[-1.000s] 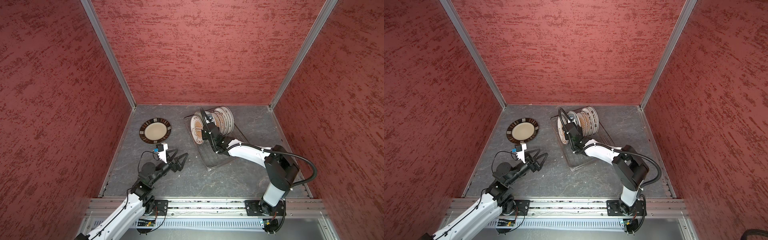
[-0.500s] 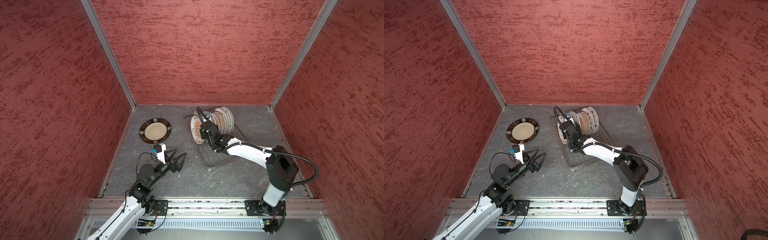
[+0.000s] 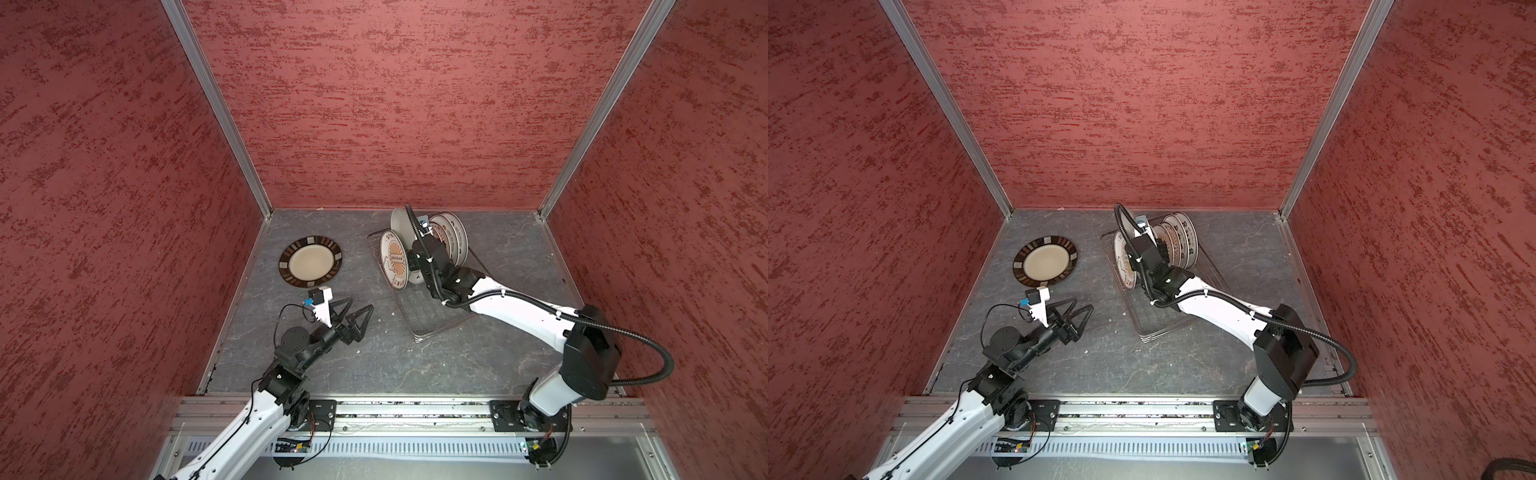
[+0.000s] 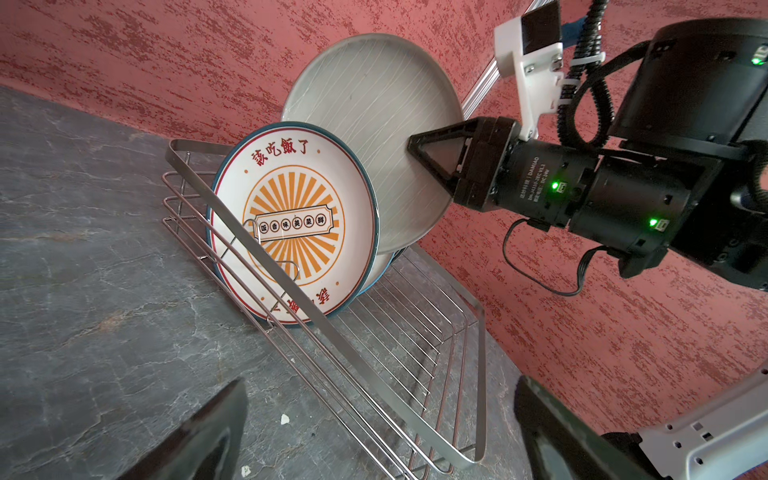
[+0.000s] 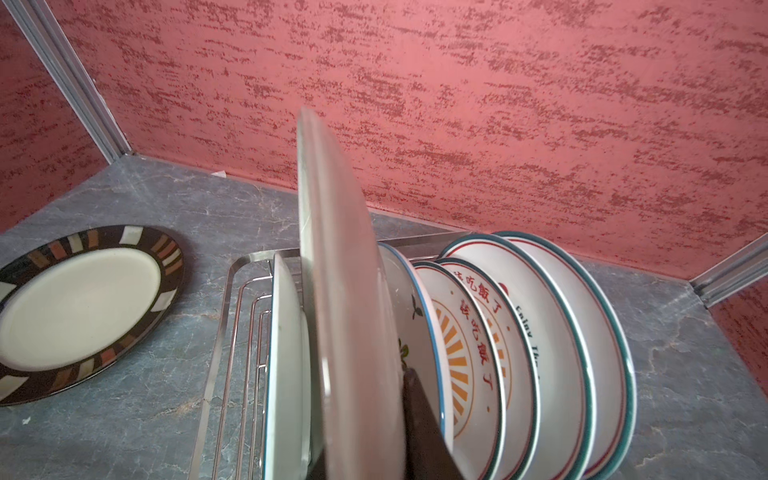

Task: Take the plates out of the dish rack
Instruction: 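Grasp the plain white plate in the rack with the right gripper, then lift the white plate out of the rack toward the left gripper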

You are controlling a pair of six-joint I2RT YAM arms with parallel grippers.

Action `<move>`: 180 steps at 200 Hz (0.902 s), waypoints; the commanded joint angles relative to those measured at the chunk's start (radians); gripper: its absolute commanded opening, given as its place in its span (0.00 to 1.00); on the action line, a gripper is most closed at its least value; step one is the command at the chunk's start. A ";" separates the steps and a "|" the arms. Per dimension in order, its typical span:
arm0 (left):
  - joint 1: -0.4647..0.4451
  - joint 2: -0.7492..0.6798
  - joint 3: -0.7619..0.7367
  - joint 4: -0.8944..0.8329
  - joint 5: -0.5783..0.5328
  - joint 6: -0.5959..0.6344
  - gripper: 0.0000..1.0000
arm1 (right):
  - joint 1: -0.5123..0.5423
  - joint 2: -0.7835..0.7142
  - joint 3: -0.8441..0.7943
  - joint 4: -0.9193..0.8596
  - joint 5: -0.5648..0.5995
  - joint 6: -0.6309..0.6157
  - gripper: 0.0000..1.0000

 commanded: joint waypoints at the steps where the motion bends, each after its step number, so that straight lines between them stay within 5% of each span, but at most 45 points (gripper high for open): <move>1: -0.005 0.008 -0.007 0.032 -0.013 0.006 0.99 | 0.005 -0.094 -0.008 0.156 0.047 -0.017 0.00; 98: -0.005 0.070 -0.010 0.093 0.008 -0.015 0.99 | 0.005 -0.332 -0.190 0.339 0.064 -0.076 0.00; 180: -0.005 0.054 -0.011 0.093 0.038 -0.045 0.99 | -0.001 -0.620 -0.426 0.485 -0.150 0.017 0.00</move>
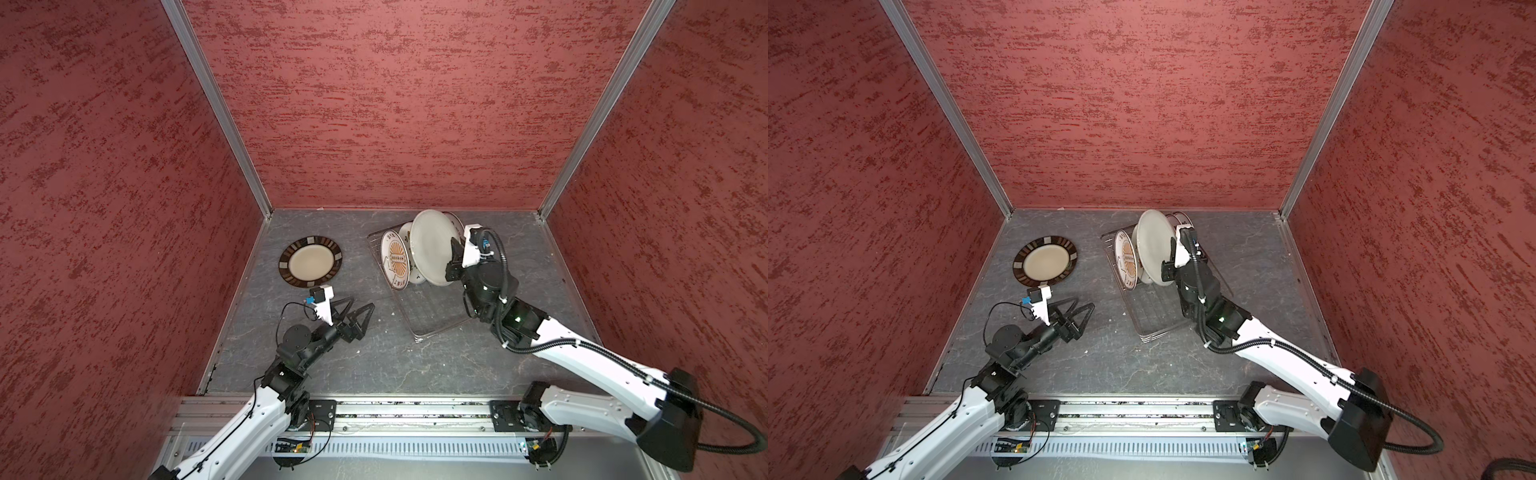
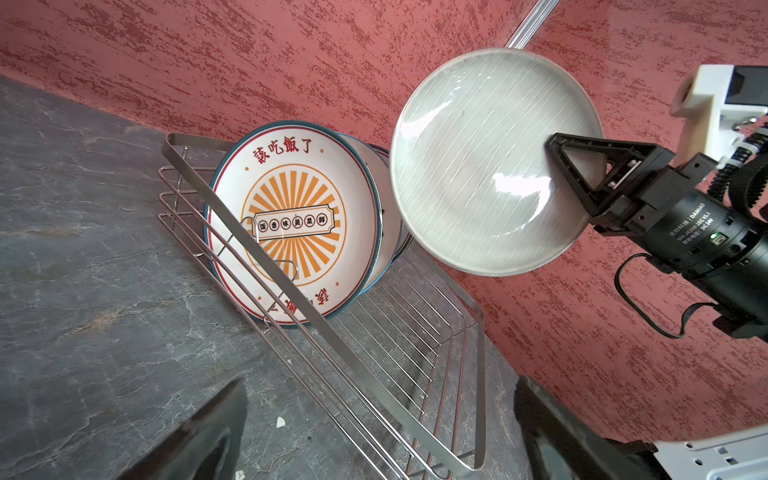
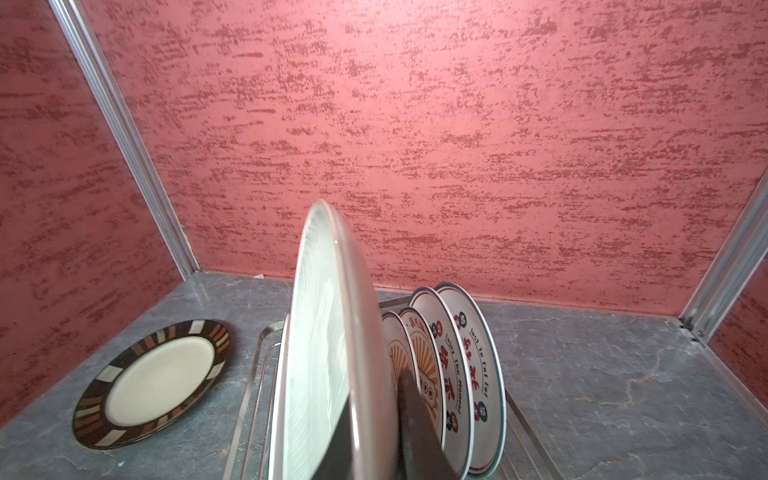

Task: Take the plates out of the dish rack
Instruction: 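Lift the white plate out of the rack toward the left gripper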

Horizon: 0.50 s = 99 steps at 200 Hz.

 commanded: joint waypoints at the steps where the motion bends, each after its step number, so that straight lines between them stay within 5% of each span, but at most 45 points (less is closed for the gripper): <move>1: -0.004 -0.008 -0.009 0.030 0.029 -0.018 0.99 | -0.001 -0.088 -0.011 0.211 -0.099 0.057 0.00; 99: -0.001 0.121 -0.008 0.186 0.122 -0.073 0.99 | -0.018 -0.105 -0.047 0.215 -0.445 0.287 0.00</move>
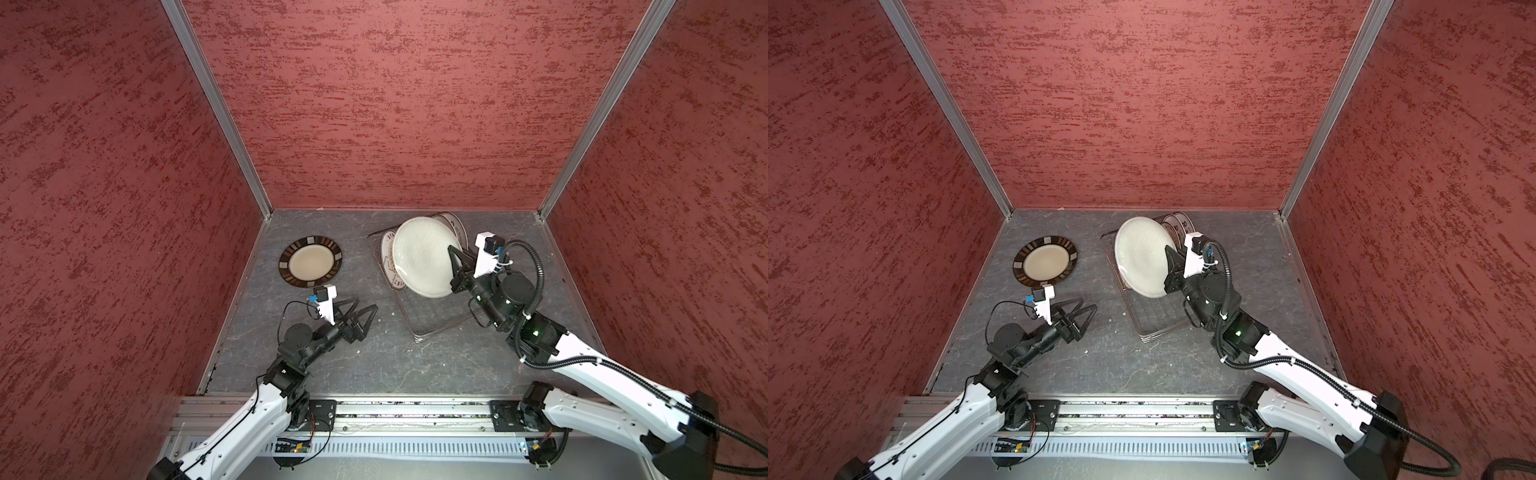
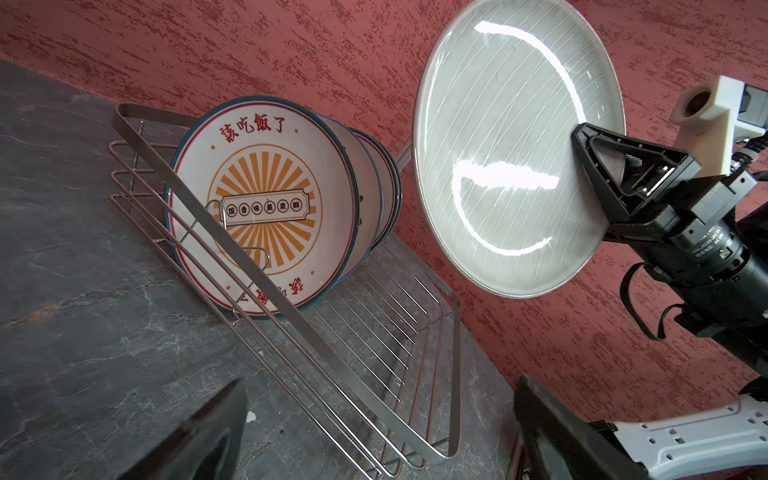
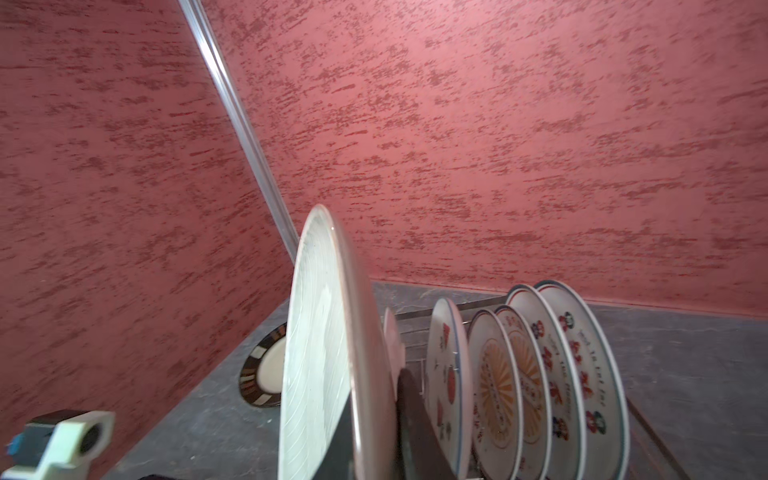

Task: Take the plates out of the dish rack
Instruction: 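Lift the white plate out of the rack toward the left gripper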

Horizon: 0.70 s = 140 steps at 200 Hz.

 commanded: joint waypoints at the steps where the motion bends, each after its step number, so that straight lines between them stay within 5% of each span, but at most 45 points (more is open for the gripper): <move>1: -0.002 0.038 -0.007 0.100 0.047 -0.025 0.99 | -0.005 -0.002 0.007 0.203 -0.159 0.119 0.00; 59: 0.013 0.091 -0.089 0.363 0.073 -0.128 0.99 | -0.006 0.173 0.006 0.352 -0.347 0.243 0.00; 104: 0.081 -0.094 -0.118 0.179 0.001 -0.226 0.98 | -0.012 0.237 -0.035 0.482 -0.456 0.321 0.00; 140: 0.160 -0.160 -0.117 0.147 0.134 -0.318 0.86 | -0.029 0.302 -0.062 0.617 -0.539 0.384 0.00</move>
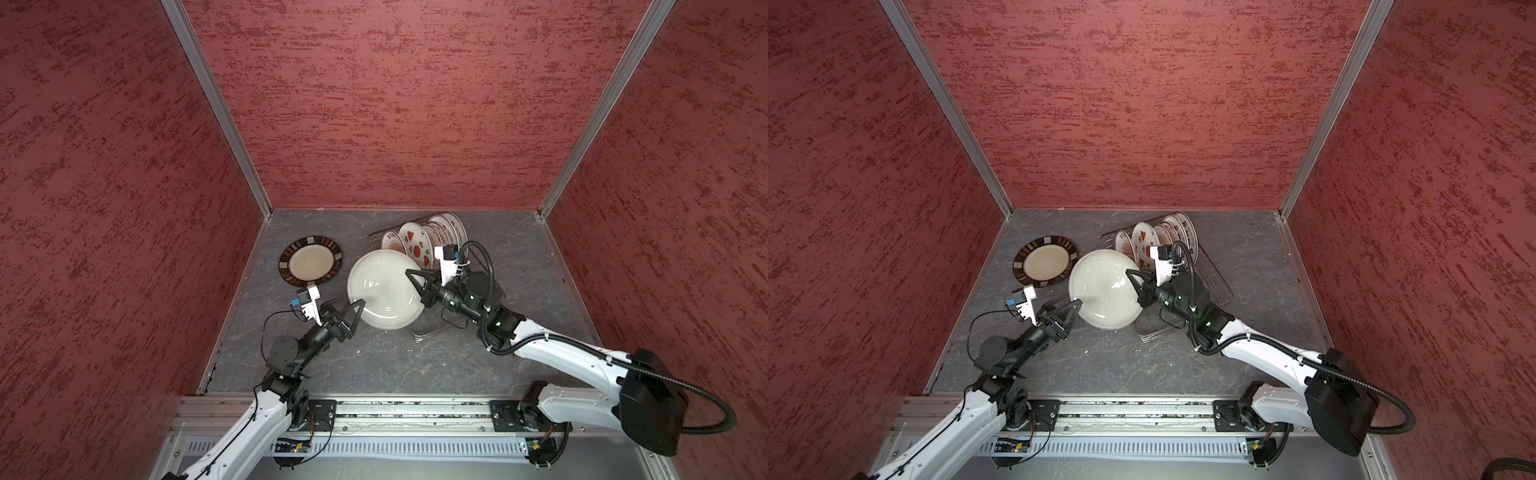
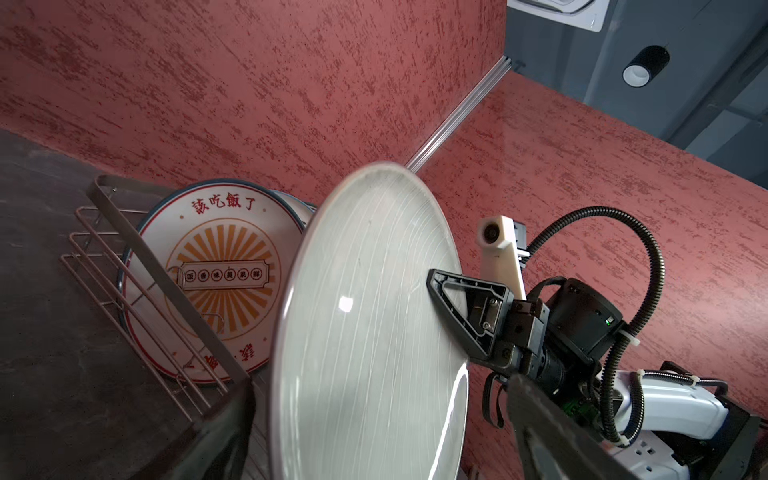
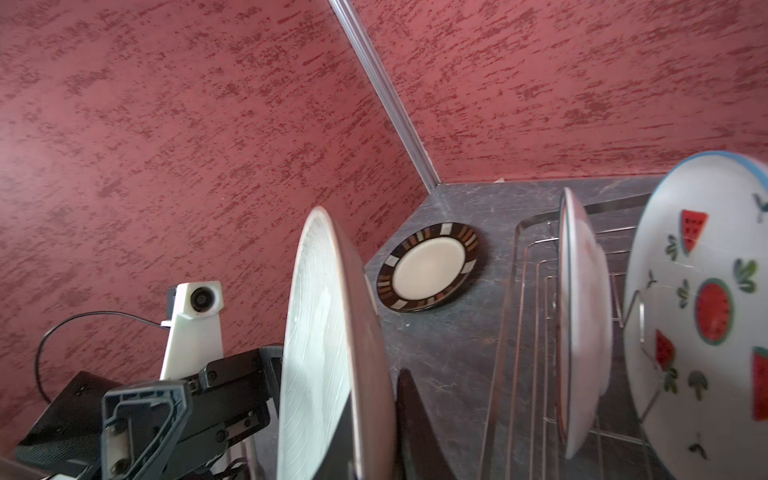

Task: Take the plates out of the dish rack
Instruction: 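Lift the white plate out of the rack toward the left gripper, then grasp the white plate rim with the left gripper while the right gripper holds it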

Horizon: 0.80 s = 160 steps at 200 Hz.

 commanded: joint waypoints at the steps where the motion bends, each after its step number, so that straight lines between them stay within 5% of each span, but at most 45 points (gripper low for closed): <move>1: 0.039 -0.015 -0.044 -0.044 0.087 -0.093 0.85 | -0.013 0.019 0.026 0.311 -0.094 0.098 0.00; 20: 0.053 0.000 -0.044 -0.041 0.108 -0.134 0.68 | -0.016 0.052 0.030 0.330 -0.108 0.114 0.00; 99: 0.075 0.055 -0.016 -0.053 0.188 -0.148 0.28 | -0.100 0.122 0.045 0.348 -0.128 0.142 0.00; 160: 0.073 0.109 0.005 -0.060 0.187 -0.112 0.18 | -0.100 0.182 0.087 0.314 -0.178 0.138 0.00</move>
